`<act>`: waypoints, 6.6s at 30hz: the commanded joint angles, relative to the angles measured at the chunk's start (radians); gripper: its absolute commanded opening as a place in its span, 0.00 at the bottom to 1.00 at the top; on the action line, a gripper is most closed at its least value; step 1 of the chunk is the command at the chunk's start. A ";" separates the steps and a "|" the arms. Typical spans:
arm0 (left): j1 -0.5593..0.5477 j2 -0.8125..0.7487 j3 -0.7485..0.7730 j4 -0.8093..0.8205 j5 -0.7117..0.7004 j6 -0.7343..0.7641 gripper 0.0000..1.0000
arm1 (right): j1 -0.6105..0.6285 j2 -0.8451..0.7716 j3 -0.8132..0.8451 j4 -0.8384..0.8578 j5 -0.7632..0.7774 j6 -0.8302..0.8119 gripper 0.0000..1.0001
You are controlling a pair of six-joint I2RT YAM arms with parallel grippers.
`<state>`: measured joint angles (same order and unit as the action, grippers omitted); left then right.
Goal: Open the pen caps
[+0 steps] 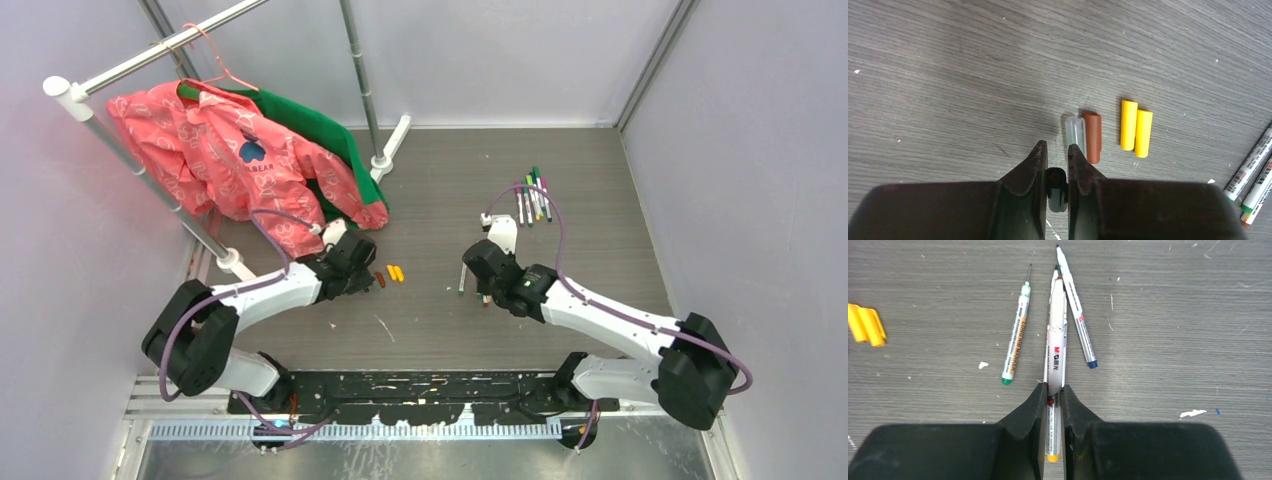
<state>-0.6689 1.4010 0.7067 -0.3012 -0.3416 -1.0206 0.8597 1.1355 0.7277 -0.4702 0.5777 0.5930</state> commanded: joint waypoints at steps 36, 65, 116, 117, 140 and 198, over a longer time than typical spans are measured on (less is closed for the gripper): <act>0.101 -0.017 -0.120 0.170 0.114 -0.076 0.36 | -0.156 0.302 0.039 0.103 -0.157 -0.093 0.35; 0.096 -0.162 -0.019 0.183 0.140 -0.034 0.38 | -0.554 0.538 0.517 0.069 -0.261 -0.223 0.39; 0.097 -0.196 0.027 0.178 0.196 -0.026 0.45 | -0.656 0.748 0.625 0.027 -0.400 -0.260 0.01; 0.097 -0.204 0.029 0.173 0.198 -0.026 0.46 | -0.640 0.725 0.617 0.033 -0.403 -0.275 0.01; 0.088 -0.048 0.187 0.347 0.445 -0.061 0.61 | -0.228 0.194 0.233 0.133 -0.557 -0.208 0.01; 0.072 0.088 0.255 0.384 0.447 -0.108 0.00 | 0.079 0.187 0.070 0.269 -0.447 -0.113 0.01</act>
<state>-0.6174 1.5475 0.9215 0.0093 0.1223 -1.1137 0.9047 1.3632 0.8558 -0.1738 0.1139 0.4530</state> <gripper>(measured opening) 0.123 0.094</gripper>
